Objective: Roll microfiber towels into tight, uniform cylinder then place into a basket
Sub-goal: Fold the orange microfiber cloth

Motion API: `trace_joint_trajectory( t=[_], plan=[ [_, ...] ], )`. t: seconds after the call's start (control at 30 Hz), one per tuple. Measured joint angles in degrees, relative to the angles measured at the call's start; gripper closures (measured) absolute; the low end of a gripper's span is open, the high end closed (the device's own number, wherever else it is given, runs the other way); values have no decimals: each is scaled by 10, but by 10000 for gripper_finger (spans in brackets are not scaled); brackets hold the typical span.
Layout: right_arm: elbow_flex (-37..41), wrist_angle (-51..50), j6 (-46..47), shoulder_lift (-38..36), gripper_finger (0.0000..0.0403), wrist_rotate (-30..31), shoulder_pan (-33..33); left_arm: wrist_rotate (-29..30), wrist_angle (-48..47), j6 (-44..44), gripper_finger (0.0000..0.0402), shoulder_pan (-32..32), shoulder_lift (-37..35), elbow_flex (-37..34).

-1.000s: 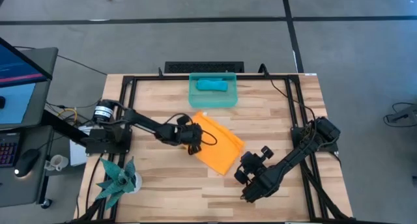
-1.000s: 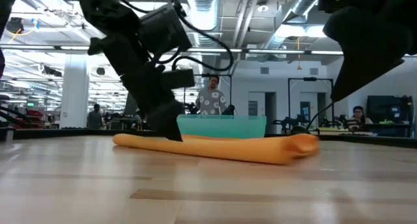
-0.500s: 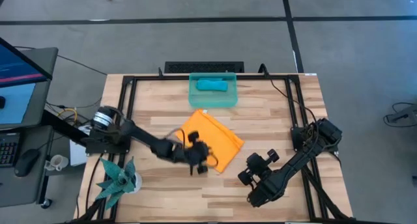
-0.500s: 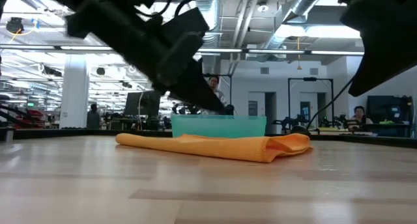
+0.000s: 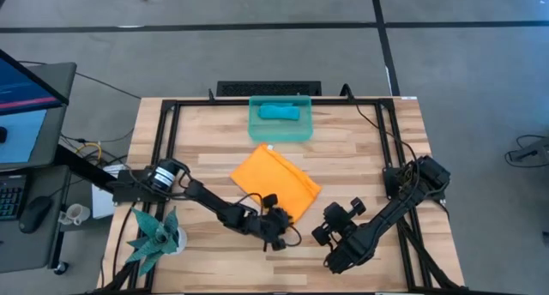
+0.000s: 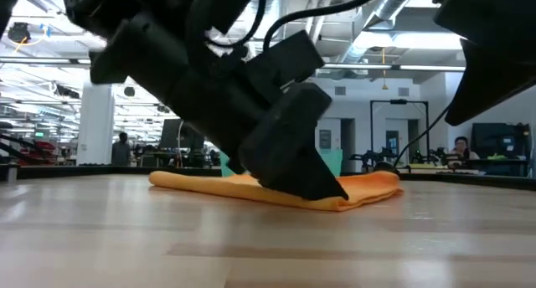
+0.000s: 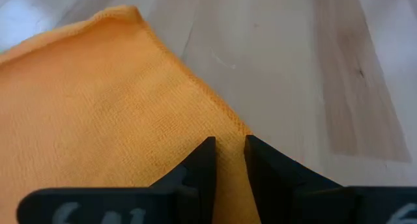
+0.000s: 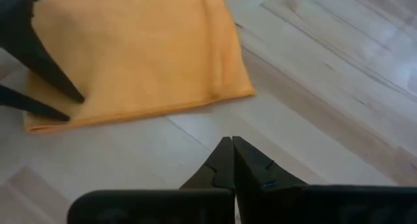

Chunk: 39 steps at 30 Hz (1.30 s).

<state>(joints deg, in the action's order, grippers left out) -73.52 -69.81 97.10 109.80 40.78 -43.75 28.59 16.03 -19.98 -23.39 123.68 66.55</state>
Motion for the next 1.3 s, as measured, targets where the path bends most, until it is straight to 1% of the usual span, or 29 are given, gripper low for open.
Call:
trace_joint_trajectory(
  t=[0.13, 0.3, 0.37, 0.53, 0.63, 0.77, 1.0, 1.17, 1.3],
  plan=[
    [0, 1, 0, 0, 379, 0, 0, -12, -49, 13, 327, -14, -3, 10],
    [0, 9, 0, 0, 381, 0, 12, -30, -107, 59, 327, -42, -14, 13],
    [0, 13, -1, 0, 383, 0, 19, -32, -155, 67, 327, -53, -15, 24],
    [0, 16, -5, 0, 384, 0, 33, -31, -318, 72, 327, -83, -19, 75],
    [0, 26, -25, 0, 382, 1, 38, -31, -413, 74, 327, -102, -18, 107],
    [0, 43, -46, 0, 379, 3, 48, -35, -509, 74, 327, -127, -16, 137],
    [0, 67, -61, 0, 379, 29, 63, -32, -636, 15, 327, -161, -21, 141],
    [0, 67, -63, 0, 379, 29, 73, -19, -685, -47, 327, -186, -33, 139],
    [0, 73, -80, 0, 380, 29, 83, -39, -710, -83, 327, -206, -60, 135]
  ],
)
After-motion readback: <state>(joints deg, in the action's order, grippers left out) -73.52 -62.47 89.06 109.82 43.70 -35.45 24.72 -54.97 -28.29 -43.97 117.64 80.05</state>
